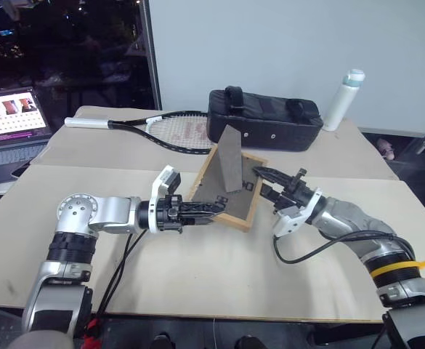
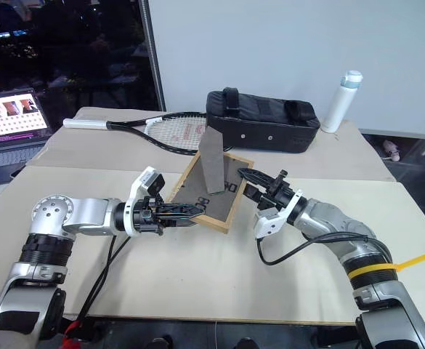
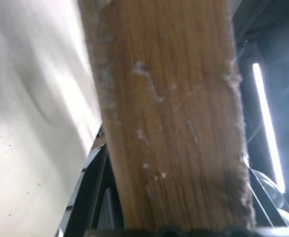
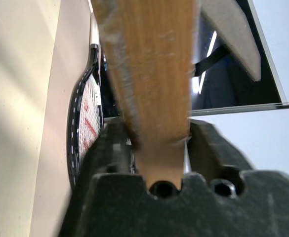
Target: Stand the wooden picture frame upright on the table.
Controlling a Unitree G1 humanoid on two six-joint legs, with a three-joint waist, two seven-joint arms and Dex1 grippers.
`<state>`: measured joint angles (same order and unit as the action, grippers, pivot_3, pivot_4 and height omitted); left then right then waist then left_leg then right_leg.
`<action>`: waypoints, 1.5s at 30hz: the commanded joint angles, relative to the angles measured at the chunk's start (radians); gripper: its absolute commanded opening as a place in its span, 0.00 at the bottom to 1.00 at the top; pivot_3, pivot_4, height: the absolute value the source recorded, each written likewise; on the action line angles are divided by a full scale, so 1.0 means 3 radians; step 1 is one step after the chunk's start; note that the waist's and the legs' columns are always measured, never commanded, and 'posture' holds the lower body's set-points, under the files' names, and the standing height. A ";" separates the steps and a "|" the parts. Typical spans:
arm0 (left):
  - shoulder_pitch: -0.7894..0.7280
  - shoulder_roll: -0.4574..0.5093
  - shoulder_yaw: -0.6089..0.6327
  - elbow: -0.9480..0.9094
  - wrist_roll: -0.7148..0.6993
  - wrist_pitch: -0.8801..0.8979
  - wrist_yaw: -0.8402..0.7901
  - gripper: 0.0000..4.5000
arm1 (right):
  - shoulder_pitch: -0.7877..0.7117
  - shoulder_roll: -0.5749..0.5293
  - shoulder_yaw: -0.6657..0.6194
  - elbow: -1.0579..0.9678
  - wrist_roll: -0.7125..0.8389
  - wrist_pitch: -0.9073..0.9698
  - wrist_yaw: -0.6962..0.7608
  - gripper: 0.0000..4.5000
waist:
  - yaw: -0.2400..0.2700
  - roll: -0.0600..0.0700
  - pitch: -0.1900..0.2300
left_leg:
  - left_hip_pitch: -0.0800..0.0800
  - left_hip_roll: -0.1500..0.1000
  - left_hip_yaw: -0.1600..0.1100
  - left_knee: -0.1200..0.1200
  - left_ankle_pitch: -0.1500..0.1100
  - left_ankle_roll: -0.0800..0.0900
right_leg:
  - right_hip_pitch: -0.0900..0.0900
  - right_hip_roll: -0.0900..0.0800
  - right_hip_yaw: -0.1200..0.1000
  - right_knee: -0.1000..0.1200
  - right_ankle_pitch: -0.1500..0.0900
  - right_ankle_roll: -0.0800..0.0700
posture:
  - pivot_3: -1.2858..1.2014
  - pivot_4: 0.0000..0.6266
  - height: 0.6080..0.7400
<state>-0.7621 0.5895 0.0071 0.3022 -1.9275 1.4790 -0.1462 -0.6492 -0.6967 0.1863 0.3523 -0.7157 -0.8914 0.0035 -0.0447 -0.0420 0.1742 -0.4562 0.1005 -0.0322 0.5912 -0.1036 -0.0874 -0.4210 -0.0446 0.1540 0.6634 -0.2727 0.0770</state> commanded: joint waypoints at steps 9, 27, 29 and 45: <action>0.0335 0.0246 0.0289 -0.1316 0.1117 -0.0617 -0.0773 0.77 | -0.0022 -0.0051 -0.0080 0.0051 0.0325 -0.0038 0.0046 0.27 | -0.0005 0.0001 0.0000 | 0.0001 -0.0001 -0.0001 -0.0001 0.0003 -0.0004 | 0.0002 -0.0001 0.0000 0.0000 0.0001 -0.0002 | 0.52 0.24 0.85; 0.1351 0.0862 0.0337 -0.2121 0.4075 -0.3113 -0.2317 1.00 | -0.0398 0.0435 -0.0727 0.0675 0.3729 0.3860 0.2679 0.26 | -0.0024 -0.0002 0.0007 | 0.0038 0.0001 -0.0001 -0.0003 0.0003 0.0002 | 0.0050 -0.0001 -0.0004 -0.0018 0.0001 -0.0003 | 0.52 0.24 0.85; 0.1260 0.0893 0.0341 -0.2059 0.3825 -0.2816 -0.2466 1.00 | -0.0419 0.0416 -0.0684 0.0692 0.3691 0.4180 0.2760 0.26 | -0.0024 -0.0002 0.0007 | 0.0038 0.0001 -0.0001 -0.0005 0.0002 0.0003 | 0.0048 -0.0001 -0.0003 -0.0016 -0.0001 -0.0003 | 0.52 0.24 0.85; 0.1116 0.0871 0.0374 -0.1944 0.3788 -0.2454 -0.2628 1.00 | -0.0133 0.0703 -0.0912 0.0496 0.4054 0.5155 0.3146 0.26 | -0.0086 0.0001 0.0008 | 0.0030 0.0001 -0.0001 -0.0004 0.0000 0.0007 | 0.0037 0.0000 -0.0003 -0.0007 -0.0020 0.0023 | 0.52 0.24 0.85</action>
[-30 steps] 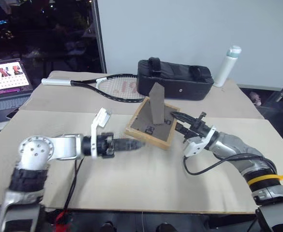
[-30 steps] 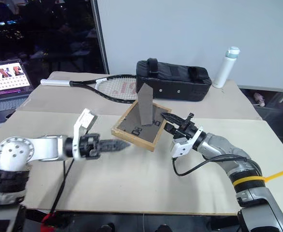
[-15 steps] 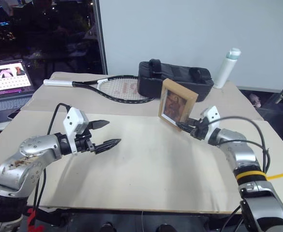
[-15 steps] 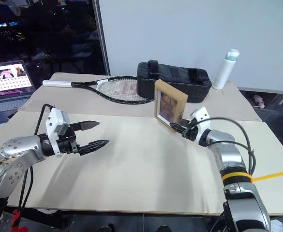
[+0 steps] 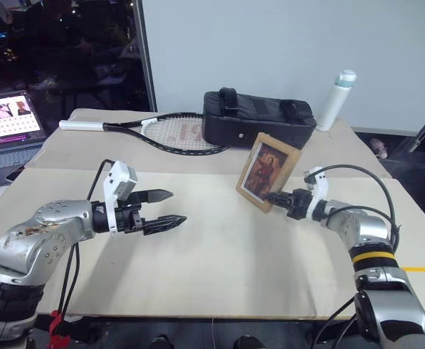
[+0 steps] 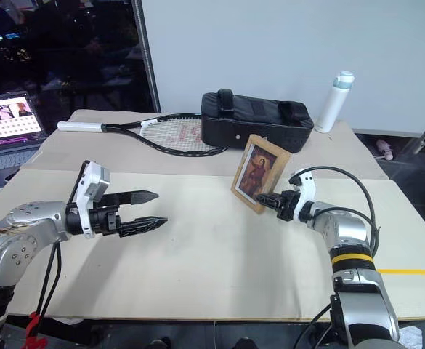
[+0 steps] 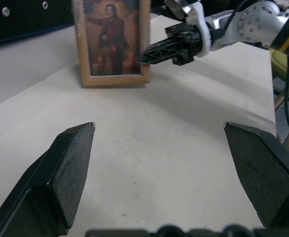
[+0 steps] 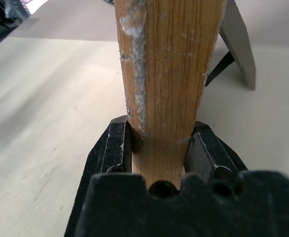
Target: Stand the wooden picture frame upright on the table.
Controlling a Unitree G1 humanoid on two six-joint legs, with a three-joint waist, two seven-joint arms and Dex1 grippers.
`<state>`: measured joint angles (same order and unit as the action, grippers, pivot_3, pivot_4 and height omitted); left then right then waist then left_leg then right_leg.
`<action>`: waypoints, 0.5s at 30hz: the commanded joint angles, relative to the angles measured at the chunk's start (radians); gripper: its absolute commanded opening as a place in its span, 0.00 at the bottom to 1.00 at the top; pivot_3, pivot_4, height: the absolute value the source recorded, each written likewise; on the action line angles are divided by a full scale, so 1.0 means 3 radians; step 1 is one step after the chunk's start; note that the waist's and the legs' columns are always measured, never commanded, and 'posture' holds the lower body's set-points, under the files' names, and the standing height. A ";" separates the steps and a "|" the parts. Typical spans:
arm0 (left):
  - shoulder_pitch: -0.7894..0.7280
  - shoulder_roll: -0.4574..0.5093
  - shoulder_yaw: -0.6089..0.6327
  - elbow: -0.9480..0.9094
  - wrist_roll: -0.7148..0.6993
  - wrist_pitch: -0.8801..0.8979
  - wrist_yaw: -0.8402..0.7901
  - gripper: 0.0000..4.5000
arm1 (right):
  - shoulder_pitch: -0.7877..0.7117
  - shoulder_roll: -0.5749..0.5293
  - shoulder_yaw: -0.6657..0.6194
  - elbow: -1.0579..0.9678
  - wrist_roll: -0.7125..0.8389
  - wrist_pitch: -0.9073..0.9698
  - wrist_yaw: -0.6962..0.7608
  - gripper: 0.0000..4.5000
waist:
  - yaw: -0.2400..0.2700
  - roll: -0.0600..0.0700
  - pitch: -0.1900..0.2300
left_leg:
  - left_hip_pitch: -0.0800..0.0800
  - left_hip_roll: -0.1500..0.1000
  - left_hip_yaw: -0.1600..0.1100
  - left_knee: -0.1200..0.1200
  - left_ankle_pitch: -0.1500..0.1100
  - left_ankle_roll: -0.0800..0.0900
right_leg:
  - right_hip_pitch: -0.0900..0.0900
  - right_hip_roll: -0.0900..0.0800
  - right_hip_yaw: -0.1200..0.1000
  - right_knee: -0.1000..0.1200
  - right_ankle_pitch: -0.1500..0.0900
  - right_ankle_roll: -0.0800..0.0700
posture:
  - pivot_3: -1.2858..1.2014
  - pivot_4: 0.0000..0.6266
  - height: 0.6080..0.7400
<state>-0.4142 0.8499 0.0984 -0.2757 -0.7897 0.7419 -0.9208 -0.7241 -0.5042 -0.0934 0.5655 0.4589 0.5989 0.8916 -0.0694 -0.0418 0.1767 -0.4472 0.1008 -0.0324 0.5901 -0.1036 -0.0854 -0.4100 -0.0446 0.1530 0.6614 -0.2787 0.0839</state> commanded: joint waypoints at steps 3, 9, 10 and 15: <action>-0.0093 -0.0073 0.0124 0.0044 -0.0156 0.0126 -0.0038 1.00 | 0.0248 0.0110 0.0071 -0.0504 0.0193 0.0271 0.0283 0.26 | -0.0011 0.0000 0.0000 | 0.0001 0.0000 0.0000 0.0000 0.0000 0.0000 | 0.0000 0.0000 0.0000 0.0003 0.0000 0.0000 | 0.52 0.24 0.85; -0.0130 -0.0130 0.0117 0.0071 -0.0134 0.0145 -0.0022 1.00 | 0.0371 0.0117 0.0130 -0.0737 0.0187 0.0386 0.0331 0.26 | -0.0017 0.0000 0.0000 | 0.0003 0.0000 0.0000 0.0002 0.0000 0.0000 | 0.0000 0.0001 0.0000 0.0005 -0.0001 0.0001 | 0.52 0.24 0.85; -0.0132 -0.0137 0.0111 0.0078 -0.0123 0.0139 -0.0017 1.00 | 0.0377 0.0123 0.0102 -0.0758 0.0213 0.0423 0.0316 0.26 | -0.0016 0.0000 0.0000 | 0.0003 0.0000 0.0000 0.0002 0.0000 0.0000 | 0.0000 0.0001 0.0001 0.0005 -0.0001 0.0001 | 0.52 0.24 0.85; -0.0133 -0.0213 0.0099 0.0118 -0.0008 0.0019 0.0030 1.00 | 0.0421 0.0051 0.0006 -0.0872 0.0282 0.0569 0.0332 0.69 | -0.0001 0.0000 0.0000 | 0.0002 0.0000 0.0000 0.0002 0.0000 0.0000 | 0.0000 0.0000 0.0001 0.0004 -0.0001 0.0001 | 0.52 0.24 0.85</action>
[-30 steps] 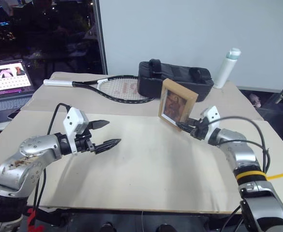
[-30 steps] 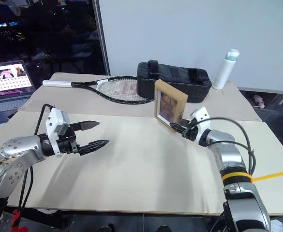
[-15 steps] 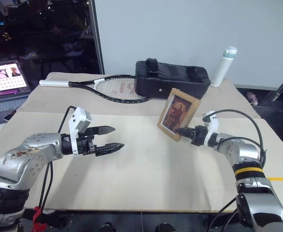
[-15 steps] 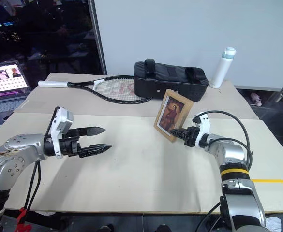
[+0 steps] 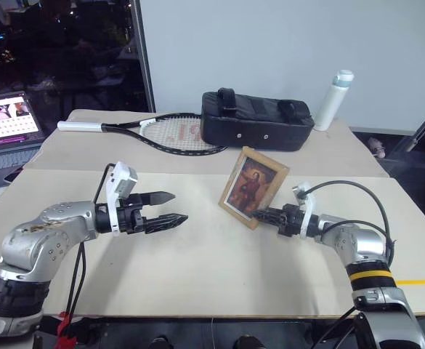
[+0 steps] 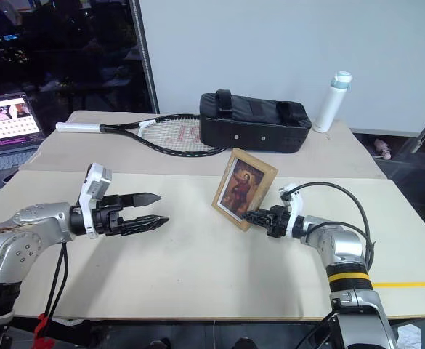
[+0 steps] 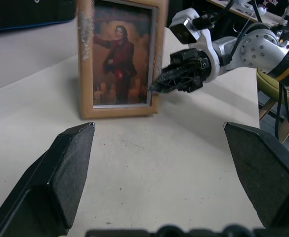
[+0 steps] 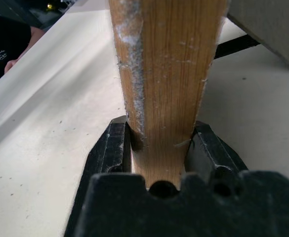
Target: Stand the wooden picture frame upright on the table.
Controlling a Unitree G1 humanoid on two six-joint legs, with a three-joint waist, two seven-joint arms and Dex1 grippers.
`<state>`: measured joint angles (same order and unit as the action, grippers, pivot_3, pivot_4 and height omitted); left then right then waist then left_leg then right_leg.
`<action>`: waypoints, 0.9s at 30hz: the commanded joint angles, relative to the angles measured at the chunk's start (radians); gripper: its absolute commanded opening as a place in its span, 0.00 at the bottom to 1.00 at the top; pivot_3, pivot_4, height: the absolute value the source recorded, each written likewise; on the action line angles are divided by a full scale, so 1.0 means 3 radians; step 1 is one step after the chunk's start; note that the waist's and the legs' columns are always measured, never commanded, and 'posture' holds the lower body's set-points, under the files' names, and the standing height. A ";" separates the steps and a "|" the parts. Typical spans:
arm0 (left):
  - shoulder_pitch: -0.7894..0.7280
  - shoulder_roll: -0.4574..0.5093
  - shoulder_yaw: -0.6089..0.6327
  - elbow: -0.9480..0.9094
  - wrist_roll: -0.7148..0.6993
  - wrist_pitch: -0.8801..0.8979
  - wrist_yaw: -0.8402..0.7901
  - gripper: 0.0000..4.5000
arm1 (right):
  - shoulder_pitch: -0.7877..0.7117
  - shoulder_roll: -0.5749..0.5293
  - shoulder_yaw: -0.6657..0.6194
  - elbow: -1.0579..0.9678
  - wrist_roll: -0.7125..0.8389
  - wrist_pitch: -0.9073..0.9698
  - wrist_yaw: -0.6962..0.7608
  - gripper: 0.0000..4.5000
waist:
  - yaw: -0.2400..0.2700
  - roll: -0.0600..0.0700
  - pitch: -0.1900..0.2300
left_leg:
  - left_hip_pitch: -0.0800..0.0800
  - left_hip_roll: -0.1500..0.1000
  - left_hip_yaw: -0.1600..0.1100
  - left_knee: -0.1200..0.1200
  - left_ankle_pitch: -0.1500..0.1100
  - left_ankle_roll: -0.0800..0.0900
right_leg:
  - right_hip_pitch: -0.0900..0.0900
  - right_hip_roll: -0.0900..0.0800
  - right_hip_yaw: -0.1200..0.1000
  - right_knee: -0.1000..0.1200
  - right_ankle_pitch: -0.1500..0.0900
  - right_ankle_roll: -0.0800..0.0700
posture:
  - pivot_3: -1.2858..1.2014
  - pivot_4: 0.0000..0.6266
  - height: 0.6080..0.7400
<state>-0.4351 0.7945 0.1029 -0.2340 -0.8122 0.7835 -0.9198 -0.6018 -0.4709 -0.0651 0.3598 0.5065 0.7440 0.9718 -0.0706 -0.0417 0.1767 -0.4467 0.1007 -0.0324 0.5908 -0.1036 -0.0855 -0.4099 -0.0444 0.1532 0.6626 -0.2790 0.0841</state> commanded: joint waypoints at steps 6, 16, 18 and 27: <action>-0.0036 -0.0151 0.0101 0.0037 0.0168 -0.0232 0.0070 1.00 | 0.0351 -0.0547 -0.0075 -0.0691 0.0086 0.0136 0.0236 0.99 | 0.0039 0.0001 0.0001 | -0.0003 -0.0001 0.0000 0.0000 0.0000 0.0000 | 0.0000 -0.0001 0.0000 -0.0003 -0.0001 0.0001 | 0.52 0.24 0.85; 0.0212 -0.0537 -0.0005 0.0119 0.1029 -0.0774 0.0864 1.00 | 0.1297 -0.1043 -0.0768 -0.1447 -0.0493 -0.1218 -0.0409 0.99 | 0.0049 0.0001 0.0001 | 0.0002 0.0000 0.0001 0.0003 -0.0003 0.0003 | 0.0001 -0.0001 0.0002 -0.0007 -0.0002 0.0001 | 0.52 0.24 0.85; 0.0234 -0.0591 -0.0118 0.0284 0.1328 -0.1030 0.0944 1.00 | 0.1406 -0.0884 -0.0895 -0.1546 -0.0531 -0.1301 -0.0654 0.99 | 0.0039 0.0001 0.0000 | 0.0008 0.0000 0.0000 0.0006 -0.0003 0.0003 | 0.0008 -0.0001 0.0002 -0.0005 0.0000 0.0002 | 0.52 0.24 0.85; 0.0118 -0.0687 0.0002 0.0741 0.1528 -0.1381 0.0931 1.00 | 0.1616 -0.0566 -0.0765 -0.1972 -0.0585 -0.1011 -0.1216 0.99 | 0.0064 0.0002 0.0000 | 0.0003 -0.0001 0.0000 0.0003 -0.0003 0.0003 | 0.0008 -0.0001 0.0001 -0.0012 0.0001 0.0002 | 0.52 0.24 0.85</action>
<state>-0.3671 0.5824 0.0630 -0.0077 -0.3442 0.3954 -0.6381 -0.1013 -0.6420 -0.2734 -0.1982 0.3180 0.4282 0.6306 -0.0515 -0.0411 0.1768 -0.4458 0.1005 -0.0323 0.5917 -0.1045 -0.0844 -0.4076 -0.0448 0.1536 0.6591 -0.2786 0.0848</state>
